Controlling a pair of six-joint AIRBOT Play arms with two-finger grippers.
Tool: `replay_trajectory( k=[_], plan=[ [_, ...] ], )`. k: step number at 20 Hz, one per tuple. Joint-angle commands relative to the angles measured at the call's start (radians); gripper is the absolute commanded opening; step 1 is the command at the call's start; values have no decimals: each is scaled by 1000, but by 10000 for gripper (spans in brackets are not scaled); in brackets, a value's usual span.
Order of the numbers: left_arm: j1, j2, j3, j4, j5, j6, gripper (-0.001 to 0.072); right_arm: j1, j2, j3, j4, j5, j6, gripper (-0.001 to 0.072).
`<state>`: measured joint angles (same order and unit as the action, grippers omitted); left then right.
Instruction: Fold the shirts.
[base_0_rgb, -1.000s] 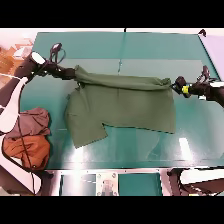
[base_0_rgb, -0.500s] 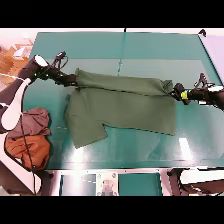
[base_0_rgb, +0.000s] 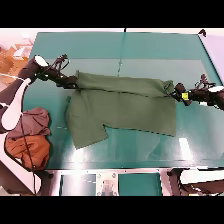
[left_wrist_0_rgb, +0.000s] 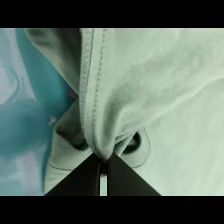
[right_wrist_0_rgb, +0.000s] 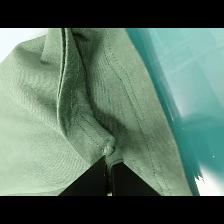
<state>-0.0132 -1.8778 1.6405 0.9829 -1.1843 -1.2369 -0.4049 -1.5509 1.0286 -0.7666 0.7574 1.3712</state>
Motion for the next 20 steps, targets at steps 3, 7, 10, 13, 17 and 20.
replay_trajectory(
  k=[3, 7, 10, 13, 17, 20],
  plan=[
    [8, 3, 77, -18, -103, -49, 28, -27, 56, 3, -3, 60, 6, 14],
    [14, 2, 178, -16, -209, -75, 28, -106, 138, -5, -83, 142, 18, 13],
    [-3, 2, 117, -9, -211, -98, 28, -108, 137, -52, -87, 124, 17, 13],
    [-7, 1, 19, -5, -160, -93, 28, -111, 137, -88, -103, 86, 17, 14],
    [-7, 0, -61, -25, -92, -69, 29, -109, 129, -132, -117, 73, 17, 14],
    [-6, 2, -51, -101, -99, -78, 555, -111, 126, -126, -117, 82, 17, 107]
  ],
)
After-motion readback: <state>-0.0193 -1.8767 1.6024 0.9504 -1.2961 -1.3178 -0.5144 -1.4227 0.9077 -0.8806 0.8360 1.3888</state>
